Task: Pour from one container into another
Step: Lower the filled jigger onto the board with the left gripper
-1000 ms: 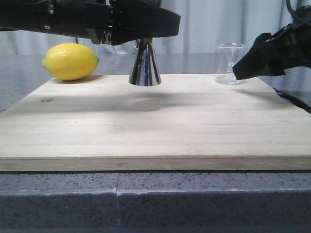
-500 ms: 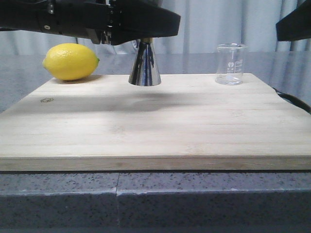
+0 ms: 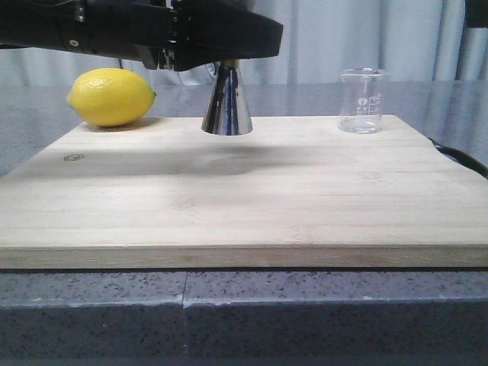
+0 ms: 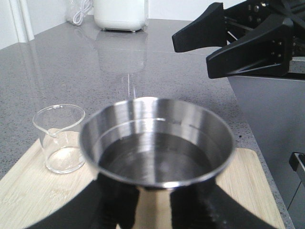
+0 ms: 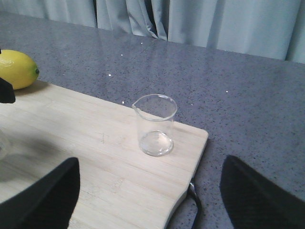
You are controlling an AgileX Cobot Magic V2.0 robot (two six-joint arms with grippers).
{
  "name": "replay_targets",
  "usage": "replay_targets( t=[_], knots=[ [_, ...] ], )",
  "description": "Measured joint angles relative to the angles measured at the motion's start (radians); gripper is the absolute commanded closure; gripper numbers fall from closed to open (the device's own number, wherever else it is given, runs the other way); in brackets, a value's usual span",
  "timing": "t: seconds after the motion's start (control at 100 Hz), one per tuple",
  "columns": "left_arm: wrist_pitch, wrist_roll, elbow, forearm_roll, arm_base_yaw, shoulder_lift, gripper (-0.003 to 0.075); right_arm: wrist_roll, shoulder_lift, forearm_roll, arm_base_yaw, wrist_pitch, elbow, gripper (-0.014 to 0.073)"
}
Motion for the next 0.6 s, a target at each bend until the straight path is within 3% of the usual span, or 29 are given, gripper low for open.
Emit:
replay_targets(
  t=[0.6],
  knots=[
    [0.0,0.0,-0.01,0.004,0.009,0.0,0.0482,0.0,0.0,-0.002,0.0,0.016,0.0,0.0052]
  ],
)
